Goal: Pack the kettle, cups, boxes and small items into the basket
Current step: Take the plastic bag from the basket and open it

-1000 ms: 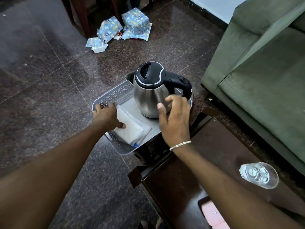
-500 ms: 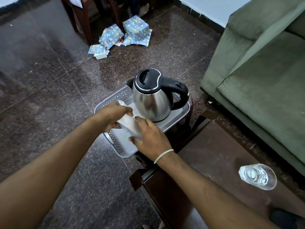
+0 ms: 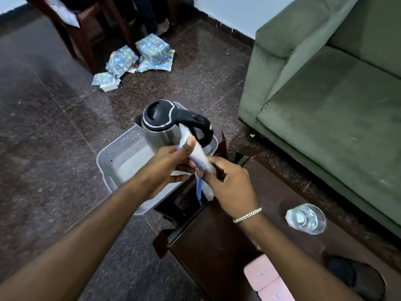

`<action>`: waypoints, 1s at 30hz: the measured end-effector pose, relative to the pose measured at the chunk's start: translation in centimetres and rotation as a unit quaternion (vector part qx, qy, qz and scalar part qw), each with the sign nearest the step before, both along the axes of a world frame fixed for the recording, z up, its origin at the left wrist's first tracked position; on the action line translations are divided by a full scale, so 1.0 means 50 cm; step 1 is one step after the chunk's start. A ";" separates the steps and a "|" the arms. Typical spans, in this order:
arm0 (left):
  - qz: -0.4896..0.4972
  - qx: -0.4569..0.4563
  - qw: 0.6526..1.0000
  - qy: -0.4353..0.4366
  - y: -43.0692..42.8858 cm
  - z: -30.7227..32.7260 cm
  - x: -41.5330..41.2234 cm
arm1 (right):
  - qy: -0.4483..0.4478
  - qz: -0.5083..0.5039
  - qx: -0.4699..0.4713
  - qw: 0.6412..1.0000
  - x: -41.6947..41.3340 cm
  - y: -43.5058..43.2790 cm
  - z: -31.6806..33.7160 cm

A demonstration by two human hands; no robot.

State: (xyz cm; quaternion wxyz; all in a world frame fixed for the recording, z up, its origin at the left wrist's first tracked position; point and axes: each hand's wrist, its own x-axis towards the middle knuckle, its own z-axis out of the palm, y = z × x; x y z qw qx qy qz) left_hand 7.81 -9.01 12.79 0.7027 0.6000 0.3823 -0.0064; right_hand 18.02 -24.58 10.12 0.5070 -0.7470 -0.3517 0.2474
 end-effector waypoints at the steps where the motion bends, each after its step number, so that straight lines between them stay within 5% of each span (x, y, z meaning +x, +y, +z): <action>1: -0.008 0.002 1.000 -0.009 -0.016 0.002 0.010 | 0.021 -0.008 0.004 1.000 0.010 -0.015 0.002; 9: -0.066 0.004 0.997 -0.047 -0.158 -0.003 0.101 | 0.185 -0.081 0.079 0.976 0.085 -0.162 -0.001; 16: -0.050 0.034 0.991 -0.116 -0.256 -0.020 0.159 | 0.309 -0.254 0.103 0.911 0.141 -0.327 -0.033; 23: -0.086 0.079 0.982 -0.150 -0.359 0.008 0.226 | 0.147 -0.336 -0.050 0.929 0.147 -0.461 -0.004; 30: -0.142 0.055 0.976 -0.155 -0.475 0.017 0.276 | 0.124 -0.245 0.048 0.960 0.121 -0.494 0.084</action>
